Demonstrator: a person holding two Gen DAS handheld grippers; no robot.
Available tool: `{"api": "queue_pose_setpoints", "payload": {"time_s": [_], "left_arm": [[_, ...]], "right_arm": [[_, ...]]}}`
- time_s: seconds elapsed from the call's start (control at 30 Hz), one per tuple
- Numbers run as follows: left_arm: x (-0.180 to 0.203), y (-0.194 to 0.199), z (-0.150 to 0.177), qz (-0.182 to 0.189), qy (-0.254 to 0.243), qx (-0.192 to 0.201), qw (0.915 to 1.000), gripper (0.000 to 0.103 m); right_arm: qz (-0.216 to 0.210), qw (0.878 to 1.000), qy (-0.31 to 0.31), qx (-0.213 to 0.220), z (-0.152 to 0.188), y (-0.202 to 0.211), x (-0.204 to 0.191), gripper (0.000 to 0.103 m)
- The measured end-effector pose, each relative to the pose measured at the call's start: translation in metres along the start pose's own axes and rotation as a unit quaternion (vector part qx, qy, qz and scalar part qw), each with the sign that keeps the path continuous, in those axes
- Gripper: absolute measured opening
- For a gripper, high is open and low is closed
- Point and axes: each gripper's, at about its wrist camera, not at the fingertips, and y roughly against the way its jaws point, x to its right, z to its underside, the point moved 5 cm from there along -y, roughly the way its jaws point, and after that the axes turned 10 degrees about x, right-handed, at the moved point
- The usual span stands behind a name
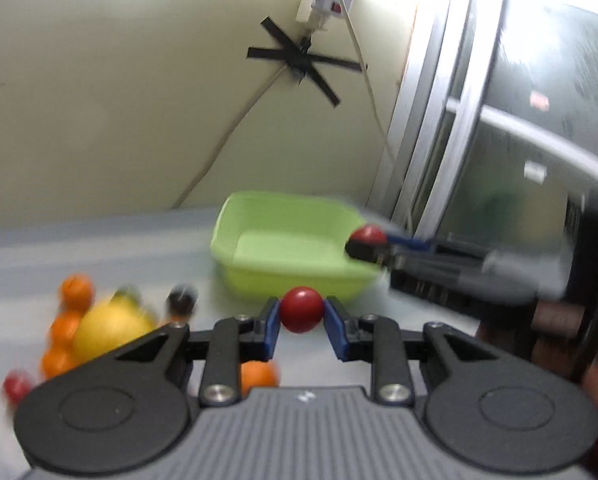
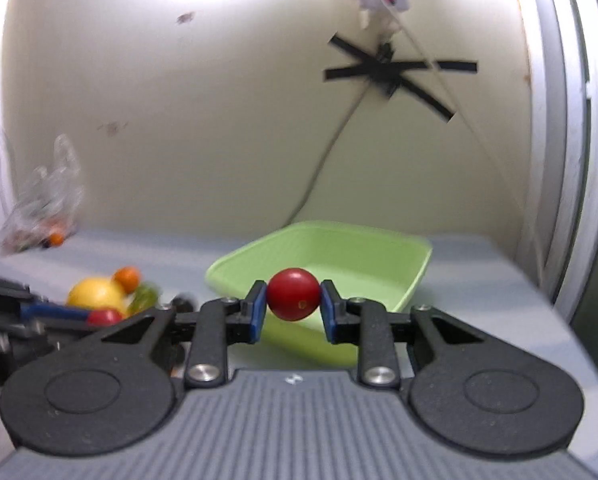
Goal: Organize fruits
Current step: 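Carry both red tomatoes into the green basket and open both tools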
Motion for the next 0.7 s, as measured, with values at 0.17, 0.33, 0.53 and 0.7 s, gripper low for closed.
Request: {"api": "queue_pose_setpoints", "payload": {"time_s": [0.17,0.33,0.53,0.7], "left_arm": [[-0.015,-0.077,-0.022,0.012,0.044,-0.035,0.9983,0.025],[-0.025,-0.121,-0.01,0.008,0.093,-0.085,0.992,0.025],[-0.018,-0.121,-0.013,-0.005,0.076,-0.072,0.9945,0.039],[-0.025,-0.069,-0.03,0.007,0.088,-0.016,0.996,0.04]], "right_arm": [[0.034,0.999,-0.012,-0.006,0.009,-0.024,0.021,0.032],[0.04,0.999,0.0,-0.017,0.019,-0.034,0.024,0.033],[0.037,0.999,-0.005,-0.005,0.018,-0.031,0.028,0.052],[0.042,0.998,-0.013,0.037,0.011,-0.013,0.029,0.054]]}}
